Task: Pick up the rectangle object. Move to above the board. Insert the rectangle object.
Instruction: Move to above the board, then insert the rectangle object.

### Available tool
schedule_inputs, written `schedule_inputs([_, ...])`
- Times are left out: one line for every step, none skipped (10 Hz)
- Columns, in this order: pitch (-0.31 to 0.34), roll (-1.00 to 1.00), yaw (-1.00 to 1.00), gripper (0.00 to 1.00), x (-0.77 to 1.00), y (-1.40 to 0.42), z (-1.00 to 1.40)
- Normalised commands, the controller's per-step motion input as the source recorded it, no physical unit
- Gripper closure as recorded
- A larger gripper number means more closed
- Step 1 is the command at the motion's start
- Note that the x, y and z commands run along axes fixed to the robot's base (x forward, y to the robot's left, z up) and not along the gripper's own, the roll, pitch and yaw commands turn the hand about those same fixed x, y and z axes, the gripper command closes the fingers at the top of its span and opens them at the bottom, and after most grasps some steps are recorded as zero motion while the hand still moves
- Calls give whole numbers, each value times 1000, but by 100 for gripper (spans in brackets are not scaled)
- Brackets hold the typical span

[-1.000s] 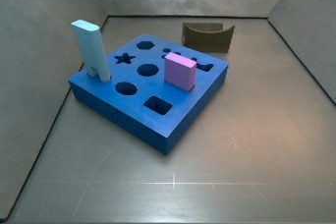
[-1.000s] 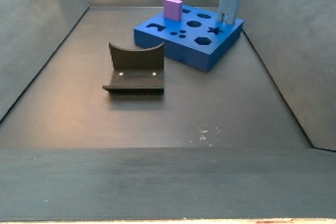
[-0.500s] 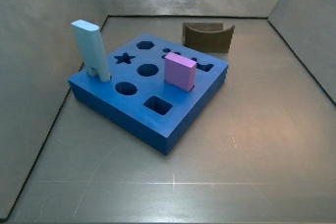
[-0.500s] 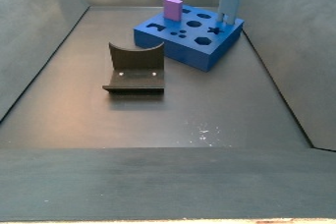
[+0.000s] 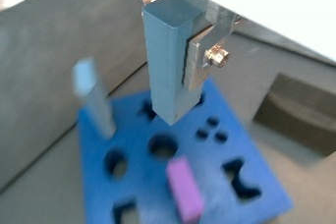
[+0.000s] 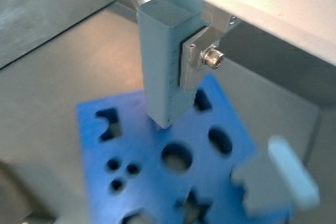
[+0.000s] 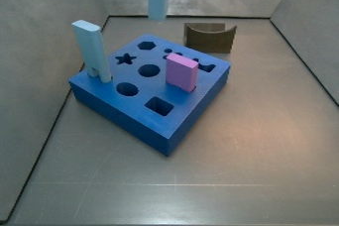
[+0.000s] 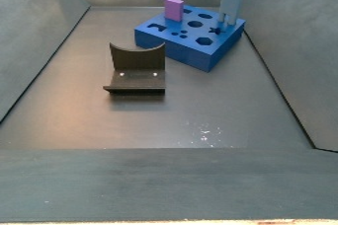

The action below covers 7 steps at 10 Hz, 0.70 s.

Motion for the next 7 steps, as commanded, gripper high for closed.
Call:
schedule_inputs([-19, 101, 350, 100, 206, -740, -256])
schedule_inputs([-29, 118, 245, 100, 174, -567, -202])
schedule_inputs([-19, 136, 80, 100, 92, -244, -83])
schedule_inputs([0, 43, 0, 100, 0, 0, 0])
schedule_inputs([0, -29, 0, 100, 0, 0, 0])
schedule_inputs([-37, 0, 0, 100, -174, -363, -171])
schedule_inputs([0, 0, 20, 100, -143, -609, -180])
